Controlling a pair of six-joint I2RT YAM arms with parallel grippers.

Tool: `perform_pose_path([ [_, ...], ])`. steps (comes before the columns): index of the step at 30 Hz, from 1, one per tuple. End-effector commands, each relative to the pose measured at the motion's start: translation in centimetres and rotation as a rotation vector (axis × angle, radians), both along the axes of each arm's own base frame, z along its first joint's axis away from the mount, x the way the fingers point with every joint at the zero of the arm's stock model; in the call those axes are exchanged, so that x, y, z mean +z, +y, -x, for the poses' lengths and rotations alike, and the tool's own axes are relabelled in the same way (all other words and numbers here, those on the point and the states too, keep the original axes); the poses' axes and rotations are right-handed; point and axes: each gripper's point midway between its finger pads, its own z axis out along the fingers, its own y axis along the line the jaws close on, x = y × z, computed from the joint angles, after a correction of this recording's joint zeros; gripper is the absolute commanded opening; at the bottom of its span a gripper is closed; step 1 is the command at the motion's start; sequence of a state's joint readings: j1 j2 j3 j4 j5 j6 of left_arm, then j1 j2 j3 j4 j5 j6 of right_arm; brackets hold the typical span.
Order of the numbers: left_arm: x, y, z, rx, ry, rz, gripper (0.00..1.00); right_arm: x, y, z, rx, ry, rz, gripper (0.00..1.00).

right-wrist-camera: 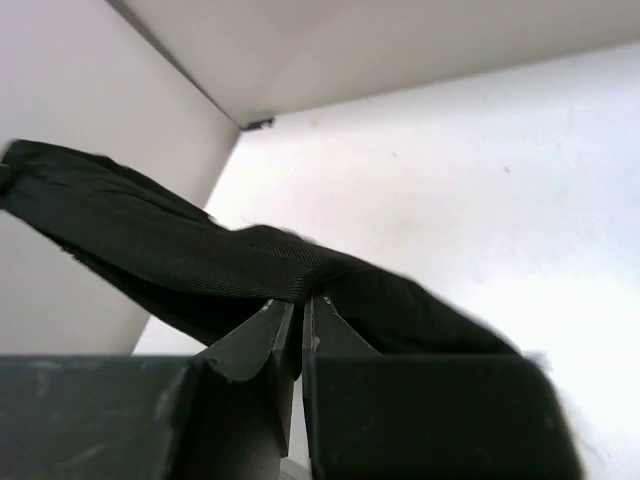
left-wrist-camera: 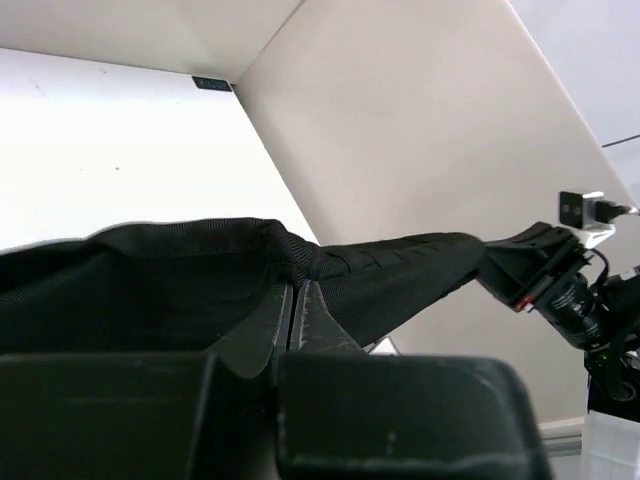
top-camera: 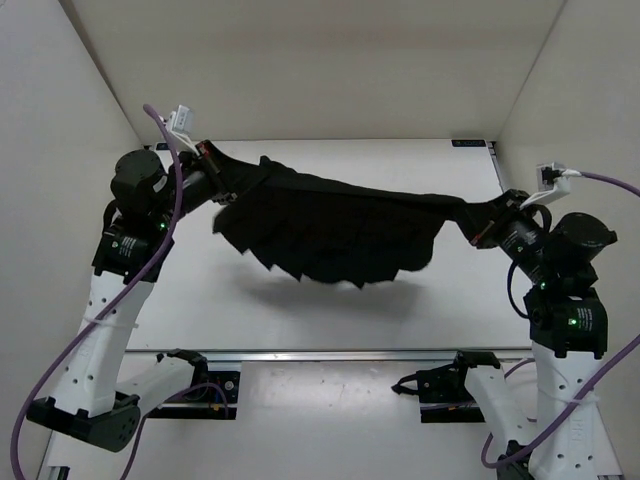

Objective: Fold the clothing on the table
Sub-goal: Flatten the skirt out

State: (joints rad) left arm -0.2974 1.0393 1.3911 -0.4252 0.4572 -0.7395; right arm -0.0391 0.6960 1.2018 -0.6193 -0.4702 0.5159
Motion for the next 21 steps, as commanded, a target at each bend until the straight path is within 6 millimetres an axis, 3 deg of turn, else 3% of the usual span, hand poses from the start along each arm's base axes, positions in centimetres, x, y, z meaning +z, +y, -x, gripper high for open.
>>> perform_pose_path([
  [1, -2.1, 2.3, -2.4, 0.15, 0.095, -0.053, 0.0, 3.1, -0.8, -1.6, -0.027, -0.081, -0.011, 0.0],
  [3, -2.7, 2.3, -2.8, 0.146, 0.113, -0.043, 0.0, 3.5, -0.3, -2.1, 0.007, -0.08, -0.027, 0.0],
  [7, -4.9, 2.6, -4.4, 0.157, 0.173, -0.041, 0.0, 2.1, 1.4, -4.8, 0.056, -0.035, -0.003, 0.0],
  [8, -5.6, 2.5, -5.2, 0.151, 0.189, -0.049, 0.0, 0.6, 2.3, -6.0, 0.074, 0.008, 0.003, 0.0],
  [9, -5.9, 2.5, -6.1, 0.145, 0.197, -0.058, 0.0, 0.3, 3.0, -6.6, 0.086, 0.008, 0.021, 0.0],
  [11, -6.3, 2.6, -8.1, 0.139, 0.208, -0.077, 0.0, -0.8, 4.7, -9.4, 0.13, 0.034, 0.048, 0.0],
  [13, -6.8, 2.8, -10.9, 0.146, 0.238, -0.088, 0.0, 1.1, 5.5, -12.2, 0.136, -0.006, 0.076, 0.0],
  [14, -4.9, 3.1, -11.7, 0.16, 0.196, -0.092, 0.0, 0.0, 6.1, -14.1, 0.15, 0.034, 0.092, 0.0],
  [15, -3.3, 3.3, -13.3, 0.167, 0.169, -0.097, 0.0, 2.0, 6.4, -15.9, 0.148, 0.001, 0.103, 0.0],
  [16, -1.9, 3.6, -15.1, 0.18, 0.153, -0.097, 0.0, 5.6, 6.2, -16.3, 0.139, -0.067, 0.107, 0.0],
  [17, -1.4, 3.9, -15.6, 0.191, 0.149, -0.109, 0.0, 4.6, 6.3, -18.3, 0.135, -0.024, 0.113, 0.0],
  [19, 0.9, 5.0, -17.8, 0.232, 0.101, -0.105, 0.0, 10.1, 5.6, -19.1, 0.097, -0.144, 0.132, 0.0],
  [21, 0.2, 6.3, -18.8, 0.27, 0.114, -0.111, 0.0, 9.5, 4.9, -21.0, 0.091, -0.124, 0.137, 0.0],
])
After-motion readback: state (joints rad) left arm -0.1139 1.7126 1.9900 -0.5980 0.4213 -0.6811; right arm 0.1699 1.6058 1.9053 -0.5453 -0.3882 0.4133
